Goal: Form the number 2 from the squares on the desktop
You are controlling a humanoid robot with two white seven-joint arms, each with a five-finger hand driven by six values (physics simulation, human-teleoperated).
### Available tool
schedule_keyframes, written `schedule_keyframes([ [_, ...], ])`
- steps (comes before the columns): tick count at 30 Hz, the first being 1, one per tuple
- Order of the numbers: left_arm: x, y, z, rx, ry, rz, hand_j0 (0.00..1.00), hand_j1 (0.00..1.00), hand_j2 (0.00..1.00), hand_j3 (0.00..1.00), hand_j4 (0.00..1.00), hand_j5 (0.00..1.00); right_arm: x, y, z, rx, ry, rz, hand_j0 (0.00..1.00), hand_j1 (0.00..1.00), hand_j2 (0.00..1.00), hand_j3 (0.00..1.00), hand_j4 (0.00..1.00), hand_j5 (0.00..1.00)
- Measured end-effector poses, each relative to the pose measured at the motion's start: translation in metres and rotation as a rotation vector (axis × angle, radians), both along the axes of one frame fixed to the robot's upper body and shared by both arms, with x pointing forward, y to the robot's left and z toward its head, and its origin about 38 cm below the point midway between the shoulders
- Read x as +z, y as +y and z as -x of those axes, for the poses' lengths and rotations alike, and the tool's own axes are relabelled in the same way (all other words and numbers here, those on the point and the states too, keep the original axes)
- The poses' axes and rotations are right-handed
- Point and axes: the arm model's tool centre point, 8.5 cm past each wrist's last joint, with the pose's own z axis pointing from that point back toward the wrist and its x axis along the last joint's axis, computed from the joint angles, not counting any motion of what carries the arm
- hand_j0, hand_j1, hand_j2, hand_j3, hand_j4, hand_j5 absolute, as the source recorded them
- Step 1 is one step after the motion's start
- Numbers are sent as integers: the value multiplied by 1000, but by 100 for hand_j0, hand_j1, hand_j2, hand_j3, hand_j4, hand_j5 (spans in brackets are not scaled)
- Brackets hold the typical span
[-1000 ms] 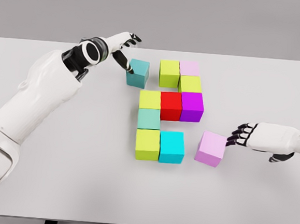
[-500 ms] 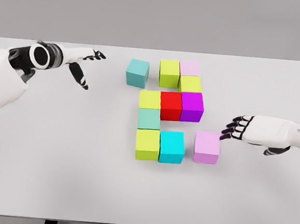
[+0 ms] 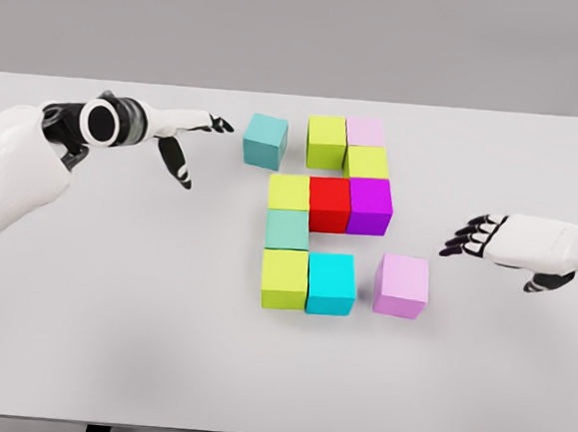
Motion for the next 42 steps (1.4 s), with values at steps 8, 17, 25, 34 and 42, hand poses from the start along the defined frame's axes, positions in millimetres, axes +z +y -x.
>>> schedule_keyframes([
  [8, -3, -18, 2, -46, 2, 18, 100, 100, 100, 100, 100, 100, -15, 21, 23, 81, 47, 3, 100, 100, 100, 100, 100, 100],
  [17, -3, -26, 3, -60, 3, 29, 100, 100, 100, 100, 100, 100, -10, 27, 22, 100, 34, -2, 100, 100, 100, 100, 100, 100],
  [25, -4, -11, 7, -103, 2, 55, 100, 100, 100, 100, 100, 100, -8, 29, 21, 103, 27, -6, 100, 100, 100, 100, 100, 100],
  [34, -11, -9, 13, -162, 2, 70, 100, 100, 100, 100, 100, 100, -5, 35, 22, 121, 17, -13, 100, 100, 100, 100, 100, 100],
  [42, -11, -15, 14, -175, 2, 76, 100, 100, 100, 100, 100, 100, -2, 41, 21, 139, 6, -20, 100, 100, 100, 100, 100, 100],
])
